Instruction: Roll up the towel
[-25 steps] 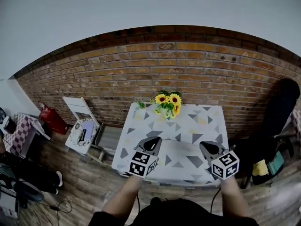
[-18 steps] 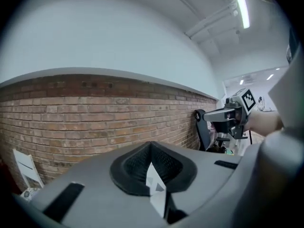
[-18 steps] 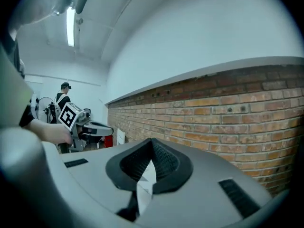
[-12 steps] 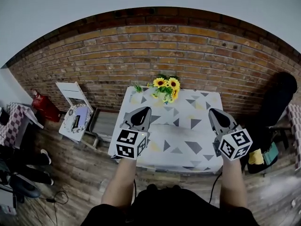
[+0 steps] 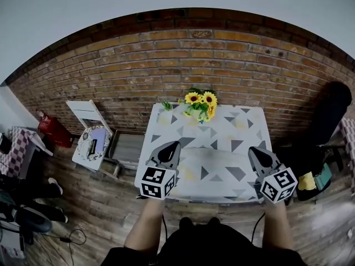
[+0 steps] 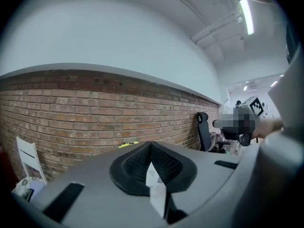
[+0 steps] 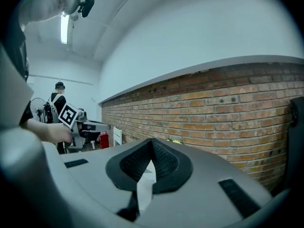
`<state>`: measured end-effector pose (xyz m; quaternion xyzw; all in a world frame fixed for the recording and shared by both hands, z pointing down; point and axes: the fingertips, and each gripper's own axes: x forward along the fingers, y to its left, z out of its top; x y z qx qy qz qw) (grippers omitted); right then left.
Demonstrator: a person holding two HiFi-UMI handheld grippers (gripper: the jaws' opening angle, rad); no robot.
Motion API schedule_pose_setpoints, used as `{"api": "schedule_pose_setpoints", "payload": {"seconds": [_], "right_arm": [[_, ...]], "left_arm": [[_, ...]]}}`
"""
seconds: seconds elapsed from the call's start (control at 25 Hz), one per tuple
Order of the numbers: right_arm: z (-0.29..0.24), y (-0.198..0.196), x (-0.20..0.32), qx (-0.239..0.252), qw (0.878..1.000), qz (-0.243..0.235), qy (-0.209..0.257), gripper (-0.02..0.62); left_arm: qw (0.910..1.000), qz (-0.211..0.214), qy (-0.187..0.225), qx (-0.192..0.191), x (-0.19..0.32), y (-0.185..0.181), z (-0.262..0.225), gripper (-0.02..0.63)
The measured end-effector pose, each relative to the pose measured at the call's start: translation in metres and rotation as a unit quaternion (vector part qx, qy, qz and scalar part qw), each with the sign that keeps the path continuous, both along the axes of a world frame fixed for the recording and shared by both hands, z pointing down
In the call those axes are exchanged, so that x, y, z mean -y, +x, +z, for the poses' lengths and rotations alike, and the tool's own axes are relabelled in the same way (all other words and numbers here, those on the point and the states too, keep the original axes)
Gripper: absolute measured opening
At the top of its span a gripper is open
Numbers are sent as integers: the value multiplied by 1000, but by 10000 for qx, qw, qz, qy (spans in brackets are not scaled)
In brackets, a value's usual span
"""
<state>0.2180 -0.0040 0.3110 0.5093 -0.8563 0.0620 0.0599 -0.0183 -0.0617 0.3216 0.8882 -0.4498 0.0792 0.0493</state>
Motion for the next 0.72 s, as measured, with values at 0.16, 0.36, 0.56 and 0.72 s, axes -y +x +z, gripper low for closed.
{"api": "schedule_pose_setpoints", "payload": {"seconds": [0.16, 0.36, 0.56, 0.72], "right_arm": [[3, -17, 6, 134, 9998, -120, -63, 15], [-1, -29, 12, 168, 9995, -285, 15, 15], [-9, -36, 18, 116, 9994, -319, 89, 15], [-13, -42, 19, 46, 9993, -360, 130, 15]], "left_arm": [[9997, 35, -117, 198, 2, -5, 12, 18], [9997, 51, -62, 214, 4, -9, 7, 18], [9999, 9, -84, 147, 8, -13, 6, 18], [9999, -29, -39, 93, 10, -18, 0, 19]]}}
